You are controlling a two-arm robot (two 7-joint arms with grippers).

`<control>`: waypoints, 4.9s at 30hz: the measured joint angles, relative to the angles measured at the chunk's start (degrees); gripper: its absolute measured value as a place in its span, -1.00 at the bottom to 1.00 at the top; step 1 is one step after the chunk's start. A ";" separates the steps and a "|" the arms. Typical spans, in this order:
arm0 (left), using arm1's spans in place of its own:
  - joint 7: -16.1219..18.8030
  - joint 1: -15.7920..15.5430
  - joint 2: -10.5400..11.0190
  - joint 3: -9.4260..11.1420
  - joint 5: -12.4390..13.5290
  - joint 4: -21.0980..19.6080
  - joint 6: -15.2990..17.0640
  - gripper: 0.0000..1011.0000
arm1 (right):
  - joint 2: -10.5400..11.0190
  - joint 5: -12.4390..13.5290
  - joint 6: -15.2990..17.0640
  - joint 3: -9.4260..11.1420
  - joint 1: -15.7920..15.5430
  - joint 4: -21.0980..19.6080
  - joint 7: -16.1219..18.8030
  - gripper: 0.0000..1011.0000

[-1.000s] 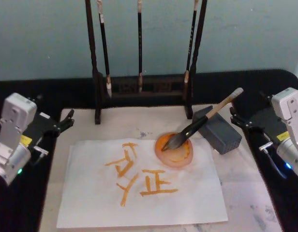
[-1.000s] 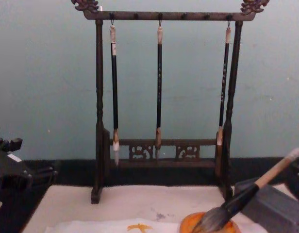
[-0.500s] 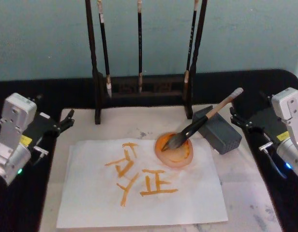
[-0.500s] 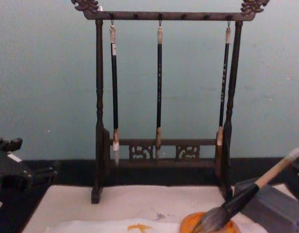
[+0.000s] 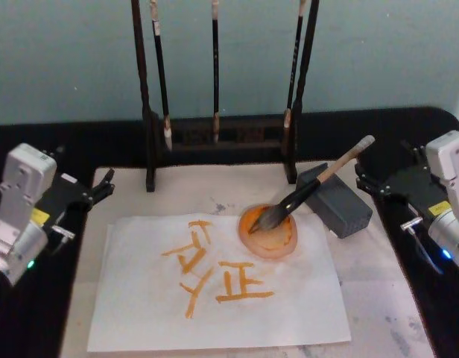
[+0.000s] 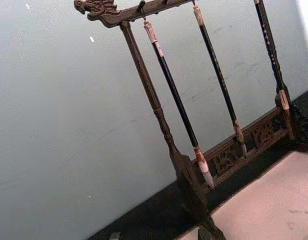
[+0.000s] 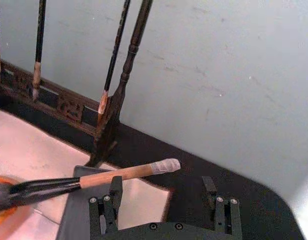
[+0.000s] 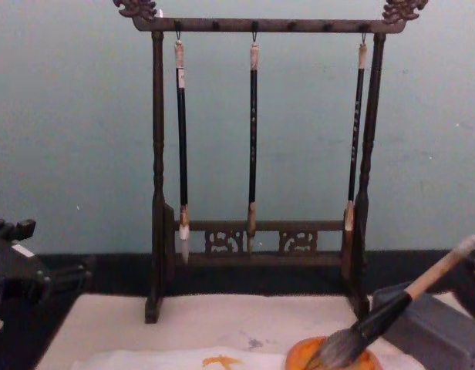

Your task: Pick up the brush from the inkstone, write on the paper, then place the brush back to its original position.

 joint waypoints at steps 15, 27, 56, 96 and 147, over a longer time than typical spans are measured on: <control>0.00 0.00 0.00 0.00 0.00 0.00 0.00 1.00 | -5.14 23.66 16.55 10.56 -2.33 -3.27 9.24 0.98; 0.00 0.00 0.00 0.00 0.00 0.00 0.00 1.00 | -11.92 41.83 32.99 16.67 0.72 0.05 6.25 0.98; 0.00 0.00 0.00 0.00 0.00 0.00 0.00 1.00 | -16.57 50.35 32.03 14.60 12.38 16.95 9.13 0.98; 0.00 0.00 0.00 0.00 0.00 0.00 0.00 1.00 | -15.67 51.15 31.73 11.71 14.16 19.75 10.18 0.52; 0.00 0.00 0.00 0.00 0.00 0.00 0.00 1.00 | -13.33 53.52 28.46 9.78 10.83 9.15 10.90 -0.65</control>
